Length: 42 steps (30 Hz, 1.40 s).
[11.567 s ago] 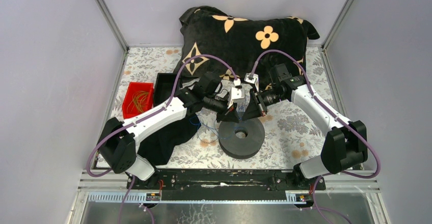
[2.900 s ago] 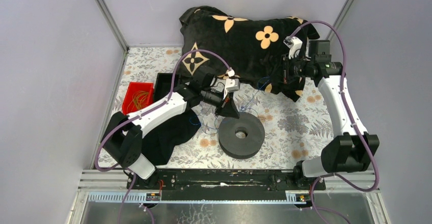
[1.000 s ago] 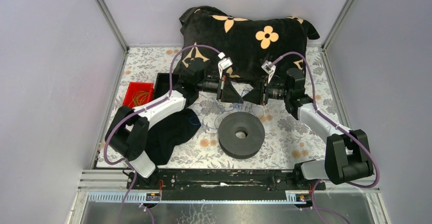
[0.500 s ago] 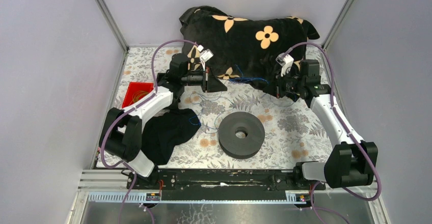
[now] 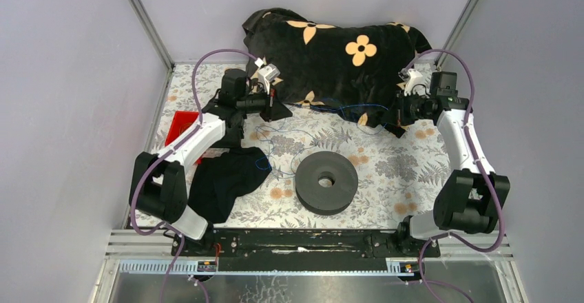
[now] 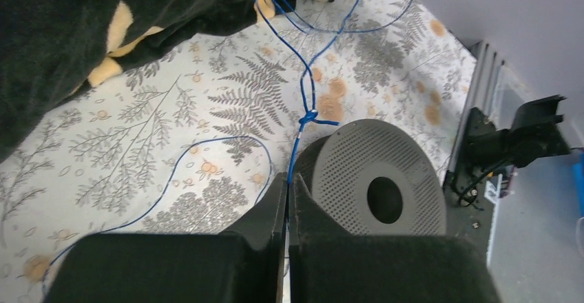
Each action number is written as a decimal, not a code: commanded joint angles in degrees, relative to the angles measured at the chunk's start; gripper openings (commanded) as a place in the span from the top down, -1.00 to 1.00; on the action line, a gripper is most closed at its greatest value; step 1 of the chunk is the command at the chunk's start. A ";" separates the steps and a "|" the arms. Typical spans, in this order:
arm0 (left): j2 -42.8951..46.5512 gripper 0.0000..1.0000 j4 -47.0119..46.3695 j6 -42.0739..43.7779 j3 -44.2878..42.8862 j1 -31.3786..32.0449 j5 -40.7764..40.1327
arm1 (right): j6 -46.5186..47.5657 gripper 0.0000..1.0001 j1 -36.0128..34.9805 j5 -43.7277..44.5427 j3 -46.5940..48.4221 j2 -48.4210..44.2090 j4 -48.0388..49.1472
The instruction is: Wrap the cables
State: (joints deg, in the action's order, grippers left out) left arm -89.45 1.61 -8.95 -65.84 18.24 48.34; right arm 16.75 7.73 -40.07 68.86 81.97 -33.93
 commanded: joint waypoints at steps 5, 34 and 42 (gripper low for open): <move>1.75 1.00 7.90 10.36 -3.08 -0.56 -6.09 | 0.54 1.00 4.66 -3.61 5.08 2.78 -4.86; 2.71 1.00 20.08 22.12 -8.70 -1.36 -6.68 | -4.48 1.00 19.60 -1.18 15.98 5.33 -1.61; 2.03 1.00 24.36 25.99 -12.32 -1.32 -9.09 | -3.90 1.00 22.46 -0.62 19.67 6.99 -2.22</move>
State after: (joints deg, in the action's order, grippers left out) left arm -88.01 23.46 13.69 -74.78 17.23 40.69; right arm 12.40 28.80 -40.95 83.90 88.75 -36.86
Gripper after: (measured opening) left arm 0.011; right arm 0.018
